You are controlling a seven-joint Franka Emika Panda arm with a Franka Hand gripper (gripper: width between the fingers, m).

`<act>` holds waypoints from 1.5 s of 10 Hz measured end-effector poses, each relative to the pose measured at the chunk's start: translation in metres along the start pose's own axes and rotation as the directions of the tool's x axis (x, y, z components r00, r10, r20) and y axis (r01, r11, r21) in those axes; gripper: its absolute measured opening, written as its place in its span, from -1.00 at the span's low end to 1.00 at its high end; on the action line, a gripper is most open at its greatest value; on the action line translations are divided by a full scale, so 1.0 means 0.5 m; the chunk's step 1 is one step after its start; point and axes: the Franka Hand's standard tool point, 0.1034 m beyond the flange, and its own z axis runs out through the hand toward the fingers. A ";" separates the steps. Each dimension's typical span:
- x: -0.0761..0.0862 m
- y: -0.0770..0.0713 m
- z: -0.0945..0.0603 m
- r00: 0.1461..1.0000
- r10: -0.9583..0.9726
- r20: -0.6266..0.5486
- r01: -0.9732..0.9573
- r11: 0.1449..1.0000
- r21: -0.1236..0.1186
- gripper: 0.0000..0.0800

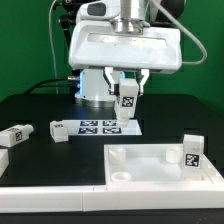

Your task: Assemble square table

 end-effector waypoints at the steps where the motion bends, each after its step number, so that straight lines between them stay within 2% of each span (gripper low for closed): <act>1: 0.037 0.033 0.009 1.000 0.000 -0.023 0.000 1.000 -0.016 -0.27; 2: 0.080 0.044 0.022 0.999 0.012 -0.041 -0.013 1.000 -0.017 -0.27; 3: 0.113 0.019 0.035 0.998 0.035 -0.050 -0.035 0.999 0.000 -0.27; 4: 0.140 -0.024 0.036 0.998 0.050 -0.040 -0.049 0.999 0.024 -0.27; 5: 0.144 -0.025 0.034 0.999 0.015 -0.050 -0.015 1.000 0.016 -0.27; 8: 0.138 -0.017 0.036 0.999 0.010 -0.045 -0.010 1.000 0.012 -0.27; 9: 0.132 0.005 0.039 0.999 0.002 -0.041 -0.002 1.000 0.010 -0.27; 10: 0.130 0.017 0.043 0.999 0.023 -0.036 -0.023 1.000 0.021 -0.27; 12: 0.124 0.029 0.059 0.998 0.057 -0.033 -0.055 0.997 0.045 -0.27; 13: 0.123 0.032 0.066 0.996 0.072 -0.048 -0.069 0.996 0.049 -0.27; 15: 0.115 0.022 0.099 0.991 0.077 -0.110 -0.074 0.997 0.033 -0.27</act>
Offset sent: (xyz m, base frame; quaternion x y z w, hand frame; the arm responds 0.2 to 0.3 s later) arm 0.0503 0.0371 0.0225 -0.0890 -0.0272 0.0100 0.9956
